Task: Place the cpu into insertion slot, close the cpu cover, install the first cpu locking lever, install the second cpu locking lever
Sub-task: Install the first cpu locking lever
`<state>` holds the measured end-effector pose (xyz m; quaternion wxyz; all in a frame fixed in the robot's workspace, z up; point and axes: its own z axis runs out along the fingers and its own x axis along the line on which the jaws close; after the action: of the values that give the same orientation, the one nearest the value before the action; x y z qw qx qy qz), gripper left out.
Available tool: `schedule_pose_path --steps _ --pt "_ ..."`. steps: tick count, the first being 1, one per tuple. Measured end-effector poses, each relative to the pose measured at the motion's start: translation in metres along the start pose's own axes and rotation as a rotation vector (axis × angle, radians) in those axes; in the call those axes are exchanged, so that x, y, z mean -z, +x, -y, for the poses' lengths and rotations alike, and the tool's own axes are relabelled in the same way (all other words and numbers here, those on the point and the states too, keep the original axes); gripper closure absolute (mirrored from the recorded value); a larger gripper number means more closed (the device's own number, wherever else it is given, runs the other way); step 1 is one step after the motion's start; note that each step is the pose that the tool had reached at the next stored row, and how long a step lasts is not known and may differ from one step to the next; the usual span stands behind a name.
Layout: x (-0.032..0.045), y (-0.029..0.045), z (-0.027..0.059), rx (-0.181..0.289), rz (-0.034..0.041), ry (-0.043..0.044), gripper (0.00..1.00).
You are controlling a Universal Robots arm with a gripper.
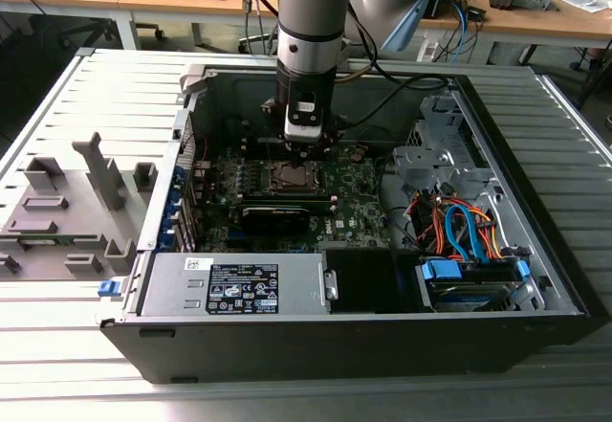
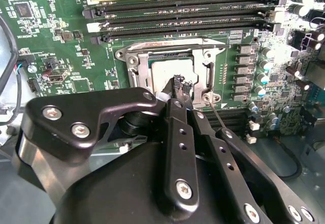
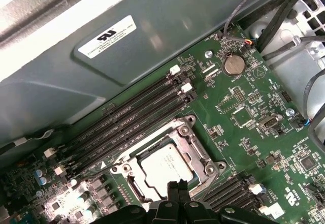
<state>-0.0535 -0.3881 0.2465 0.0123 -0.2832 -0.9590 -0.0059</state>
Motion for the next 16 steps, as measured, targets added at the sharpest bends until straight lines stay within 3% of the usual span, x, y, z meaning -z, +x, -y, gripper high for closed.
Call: schedule_pose_path --steps 16 --pt "0.0 0.0 0.0 0.023 -0.0001 0.0006 0.89"
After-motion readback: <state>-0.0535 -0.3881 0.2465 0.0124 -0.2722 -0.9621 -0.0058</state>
